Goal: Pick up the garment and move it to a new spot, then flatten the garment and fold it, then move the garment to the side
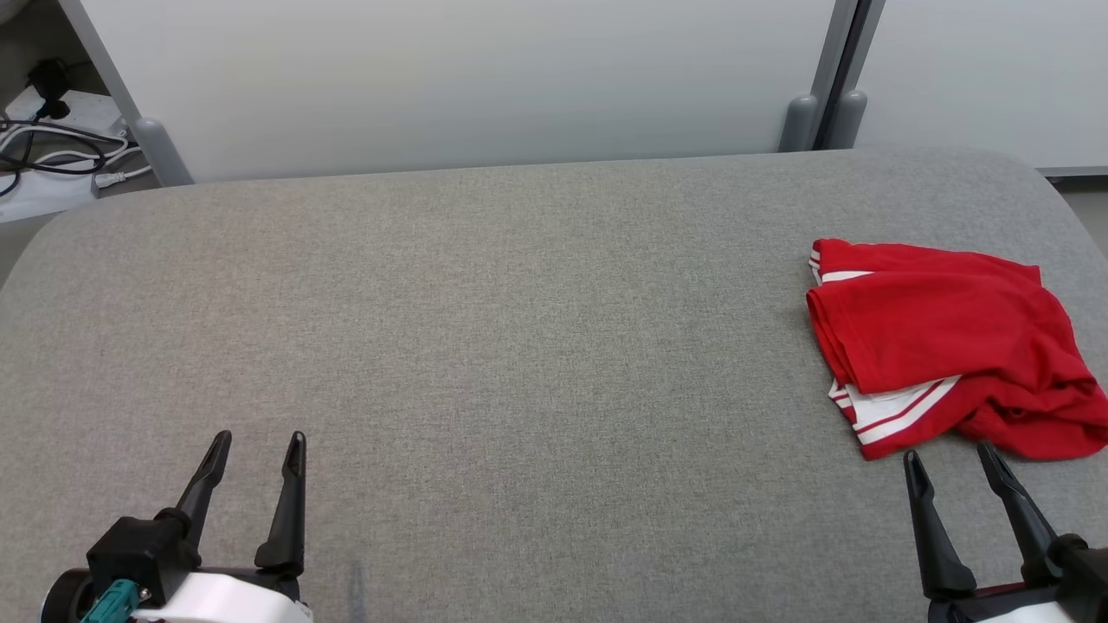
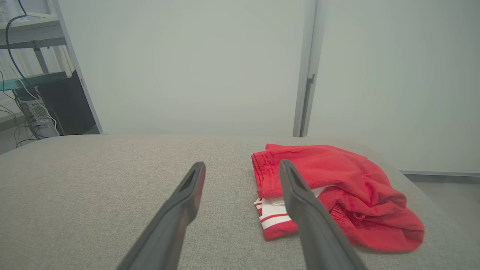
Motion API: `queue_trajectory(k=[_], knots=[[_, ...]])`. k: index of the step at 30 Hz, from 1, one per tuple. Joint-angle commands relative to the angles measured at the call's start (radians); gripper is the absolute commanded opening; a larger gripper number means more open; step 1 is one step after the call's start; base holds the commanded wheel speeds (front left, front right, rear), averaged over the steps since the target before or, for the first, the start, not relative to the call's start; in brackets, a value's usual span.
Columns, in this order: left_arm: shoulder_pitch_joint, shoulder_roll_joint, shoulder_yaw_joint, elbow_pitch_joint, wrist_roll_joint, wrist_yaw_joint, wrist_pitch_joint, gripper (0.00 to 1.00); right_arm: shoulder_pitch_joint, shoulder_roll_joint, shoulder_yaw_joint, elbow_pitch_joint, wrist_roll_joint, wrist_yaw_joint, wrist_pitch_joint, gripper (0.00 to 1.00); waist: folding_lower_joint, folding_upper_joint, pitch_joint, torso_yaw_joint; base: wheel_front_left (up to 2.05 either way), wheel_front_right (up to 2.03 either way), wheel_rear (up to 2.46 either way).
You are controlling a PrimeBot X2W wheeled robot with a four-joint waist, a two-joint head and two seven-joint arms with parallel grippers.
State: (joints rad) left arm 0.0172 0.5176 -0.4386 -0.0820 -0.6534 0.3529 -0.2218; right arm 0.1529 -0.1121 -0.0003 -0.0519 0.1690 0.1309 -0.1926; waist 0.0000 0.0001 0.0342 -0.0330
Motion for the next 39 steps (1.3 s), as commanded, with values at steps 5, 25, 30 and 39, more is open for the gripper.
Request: queue_trajectory(k=[5, 25, 30, 39], knots=[[-0.031, 0.023, 0.044, -0.016, -0.006, 0.003, -0.012, 1.0, -0.021, -0.014, 0.012, -0.033, 0.004, 0.0, 0.001, 1.0, 0.0, -0.0001, 0.0, 0.004, 0.0, 0.0, 0.0], [-0.005, -0.071, 0.042, 0.062, -0.12, -0.052, 0.036, 0.0, -0.025, 0.009, 0.009, 0.056, 0.174, 0.0, 0.022, 0.0, 0.0001, -0.0001, -0.005, 0.011, 0.0, 0.0, 0.0], [-0.011, -0.087, 0.062, 0.076, -0.16, -0.072, 0.047, 0.0, -0.036, 0.008, 0.008, 0.068, 0.235, 0.0, 0.031, 0.0, 0.0, -0.0001, -0.006, 0.012, 0.0, 0.0, 0.0], [-0.022, -0.117, 0.1, 0.101, -0.231, -0.108, 0.068, 0.0, -0.055, 0.006, 0.006, 0.087, 0.344, 0.0, 0.048, 0.0, 0.0, -0.0001, -0.008, 0.014, 0.0, 0.0, 0.0]])
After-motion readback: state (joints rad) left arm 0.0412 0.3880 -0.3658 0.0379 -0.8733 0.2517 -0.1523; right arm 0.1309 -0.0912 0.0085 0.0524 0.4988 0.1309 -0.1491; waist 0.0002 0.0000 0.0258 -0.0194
